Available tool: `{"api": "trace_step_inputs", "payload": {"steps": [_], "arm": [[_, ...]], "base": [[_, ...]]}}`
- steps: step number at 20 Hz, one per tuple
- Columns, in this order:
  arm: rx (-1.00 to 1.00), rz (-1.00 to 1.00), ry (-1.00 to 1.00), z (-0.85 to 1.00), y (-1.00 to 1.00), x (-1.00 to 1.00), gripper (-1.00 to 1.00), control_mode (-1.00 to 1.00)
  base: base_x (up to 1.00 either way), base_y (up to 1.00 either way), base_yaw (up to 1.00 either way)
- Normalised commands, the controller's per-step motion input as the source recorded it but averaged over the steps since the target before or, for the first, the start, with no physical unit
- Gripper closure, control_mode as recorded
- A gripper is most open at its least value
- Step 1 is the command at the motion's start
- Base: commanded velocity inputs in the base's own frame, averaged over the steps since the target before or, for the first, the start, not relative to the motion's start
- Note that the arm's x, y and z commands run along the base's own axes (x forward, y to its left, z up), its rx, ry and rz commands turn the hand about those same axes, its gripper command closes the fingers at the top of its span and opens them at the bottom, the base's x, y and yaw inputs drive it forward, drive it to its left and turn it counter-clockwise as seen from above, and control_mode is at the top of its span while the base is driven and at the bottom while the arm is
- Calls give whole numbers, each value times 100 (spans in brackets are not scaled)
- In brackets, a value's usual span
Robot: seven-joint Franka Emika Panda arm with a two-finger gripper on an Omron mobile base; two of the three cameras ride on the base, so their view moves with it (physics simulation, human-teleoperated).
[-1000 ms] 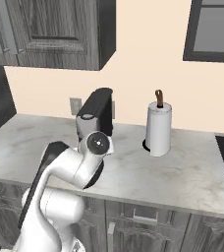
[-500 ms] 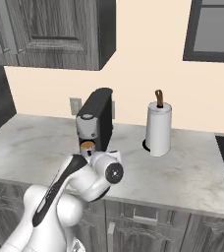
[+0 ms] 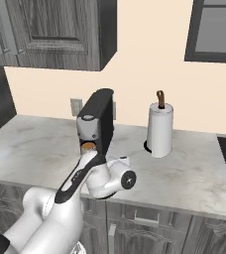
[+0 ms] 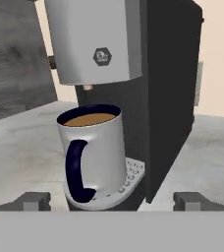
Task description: Pick up the brewed coffee from the coffee machine and place it next to the breakfast plate on the dining counter.
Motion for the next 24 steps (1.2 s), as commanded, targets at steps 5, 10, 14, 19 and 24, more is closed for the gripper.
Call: {"api": "trace_step_inputs", "payload": {"steps": [5, 10, 14, 19, 24], "arm": [[4, 11, -22, 0, 22, -27, -100, -100], [0, 7, -5, -13, 60, 0, -100, -100], [0, 7, 0, -15, 57, 10, -100, -100], [2, 0, 1, 0, 0, 29, -100, -100], [0, 0, 6, -15, 4, 31, -100, -100]], "base": [[0, 0, 0], [0, 0, 0], [0, 0, 0], [0, 0, 0], [0, 0, 0]]}}
